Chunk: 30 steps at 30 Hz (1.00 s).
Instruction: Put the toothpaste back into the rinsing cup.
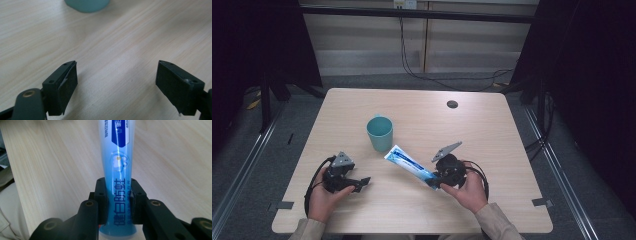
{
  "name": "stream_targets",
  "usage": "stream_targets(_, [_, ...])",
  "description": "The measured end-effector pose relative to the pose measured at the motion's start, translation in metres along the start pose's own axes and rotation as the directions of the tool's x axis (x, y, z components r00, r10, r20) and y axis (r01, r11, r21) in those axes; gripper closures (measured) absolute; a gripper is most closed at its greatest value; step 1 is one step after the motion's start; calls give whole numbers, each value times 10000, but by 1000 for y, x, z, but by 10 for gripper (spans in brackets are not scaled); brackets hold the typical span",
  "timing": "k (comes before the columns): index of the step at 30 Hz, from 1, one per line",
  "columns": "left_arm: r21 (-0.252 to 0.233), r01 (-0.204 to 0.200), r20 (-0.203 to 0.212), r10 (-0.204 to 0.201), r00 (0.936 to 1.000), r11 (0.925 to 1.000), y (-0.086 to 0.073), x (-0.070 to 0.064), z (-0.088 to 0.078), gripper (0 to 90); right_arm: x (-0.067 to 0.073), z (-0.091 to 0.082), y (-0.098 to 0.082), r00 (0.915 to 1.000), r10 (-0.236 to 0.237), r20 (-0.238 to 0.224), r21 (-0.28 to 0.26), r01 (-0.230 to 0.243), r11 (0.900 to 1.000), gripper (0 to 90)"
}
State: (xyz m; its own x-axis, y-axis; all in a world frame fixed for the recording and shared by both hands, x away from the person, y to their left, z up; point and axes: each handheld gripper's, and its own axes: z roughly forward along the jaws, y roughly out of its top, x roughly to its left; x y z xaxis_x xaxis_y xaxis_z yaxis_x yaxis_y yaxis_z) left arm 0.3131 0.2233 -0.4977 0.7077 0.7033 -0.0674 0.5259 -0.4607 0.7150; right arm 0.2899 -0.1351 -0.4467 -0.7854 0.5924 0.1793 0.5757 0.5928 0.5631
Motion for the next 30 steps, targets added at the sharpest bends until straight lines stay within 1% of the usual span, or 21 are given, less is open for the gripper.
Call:
stream_targets(1, [-115,27,53,-27,10000,9999,2,-1,-1,179,-1,-2,1,10000,-5,16,-107,5,9999,734])
stream_targets(2, [-253,77,222,-71,9997,9996,4,-2,-2,185,-3,-3,1,10000,15,86,-265,-13,9996,734])
stream_targets(4, [-383,209,472,-191,9987,9990,8,-5,-1,194,-6,-7,2,9998,168,54,-457,-166,9988,734])
stream_targets(5, [-444,296,690,-264,9973,9986,10,-7,1,197,-8,-8,1,9997,217,66,-596,-213,9980,734])
stream_targets(6, [-485,376,820,-336,9961,9981,12,-10,3,208,-10,-9,2,9994,340,68,-681,-334,9971,734])
stream_targets(10, [-597,116,1096,-50,9940,9982,22,-19,9,224,-13,-12,1,9987,455,212,-905,-434,9950,734])
stream_targets(11, [-683,171,1247,-85,9922,9975,25,-23,10,225,-13,-12,1,9986,457,277,-933,-429,9947,734])
stream_targets(12, [-713,161,1349,-63,9908,9973,27,-24,10,229,-14,-11,0,9980,567,280,-997,-536,9936,734])
stream_targets(13, [-805,182,1423,-66,9898,9966,29,-26,11,231,-14,-11,0,9975,648,279,-1025,-616,9928,734])
stream_targets(15, [-874,82,1495,50,9887,9961,33,-31,11,243,-15,-11,0,9974,631,344,-1162,-587,9915,734])
stream_targets(16, [-869,95,1692,54,9856,9962,37,-35,12,243,-15,-11,0,9973,649,357,-1244,-600,9904,734])
stream_targets(17, [-869,95,1692,54,9856,9962,37,-35,12,246,-15,-11,0,9973,649,357,-1244,-600,9904,734])
stream_targets(18, [-904,116,1750,44,9846,9958,40,-37,12,246,-15,-11,0,9965,754,361,-1410,-696,9876,734])
stream_targets(19, [-920,143,1816,26,9834,9957,42,-39,13,253,-16,-12,1,9964,754,375,-1426,-693,9874,734])
stream_targets(20, [-905,150,1835,19,9830,9958,44,-41,14,265,-15,-12,1,9961,749,470,-1509,-671,9863,734])
stream_targets(21, [-921,179,1917,1,9815,9956,47,-42,15,277,-15,-12,2,9956,824,458,-1556,-743,9850,734])
stream_targets(22, [-976,313,2023,-110,9793,9947,49,-44,16,278,-16,-12,2,9957,798,479,-1624,-710,9842,734])
stream_targets(24, [-1057,358,2131,-125,9769,9938,53,-47,19,287,-16,-12,2,9953,828,507,-1674,-733,9832,735])
stream_targets(25, [-1087,389,2254,-135,9742,9933,55,-48,20,289,-16,-12,2,9951,833,537,-1689,-732,9829,735])
stream_targets(29, [-1145,314,2424,-27,9702,9929,64,-53,21,291,-16,-12,1,9941,847,674,-1734,-719,9822,735])
stream_targets(30, [-1183,423,2580,-104,9661,9921,65,-54,21,294,-17,-12,1,9938,877,687,-1759,-744,9816,735])
